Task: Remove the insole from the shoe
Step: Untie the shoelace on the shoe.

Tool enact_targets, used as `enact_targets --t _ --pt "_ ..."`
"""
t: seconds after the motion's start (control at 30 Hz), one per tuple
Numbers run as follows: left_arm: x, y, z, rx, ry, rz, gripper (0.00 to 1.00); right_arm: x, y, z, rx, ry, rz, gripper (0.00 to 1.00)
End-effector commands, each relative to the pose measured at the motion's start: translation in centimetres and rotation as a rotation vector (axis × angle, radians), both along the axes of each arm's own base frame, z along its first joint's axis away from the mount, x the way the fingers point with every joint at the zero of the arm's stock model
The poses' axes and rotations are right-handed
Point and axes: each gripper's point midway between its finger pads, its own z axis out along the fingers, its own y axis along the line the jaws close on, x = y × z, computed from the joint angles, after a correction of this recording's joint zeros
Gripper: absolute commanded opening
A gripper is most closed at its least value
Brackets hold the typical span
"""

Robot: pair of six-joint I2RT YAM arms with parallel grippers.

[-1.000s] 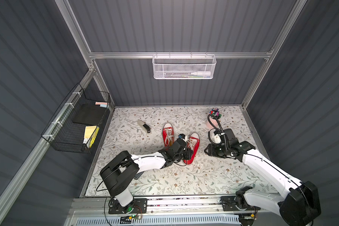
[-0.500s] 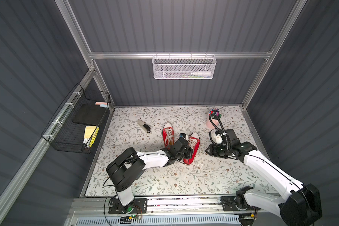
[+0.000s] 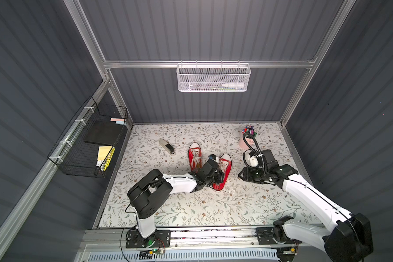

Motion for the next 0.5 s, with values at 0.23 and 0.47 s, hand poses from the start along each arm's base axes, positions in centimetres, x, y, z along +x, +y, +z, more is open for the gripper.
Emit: enact_targets --t 0.23,0.47 --pt "0.2 -0.3 1.7 -0.067 0.011 -0.034 0.00 -0.4 0.4 -0.1 0.009 0.001 0.053 0.43" --pt "-0.1 -0.1 2.4 -0.047 0.068 -0.039 0.00 -0.7 2.4 0.7 0.080 -0.008 0.183 0.44"
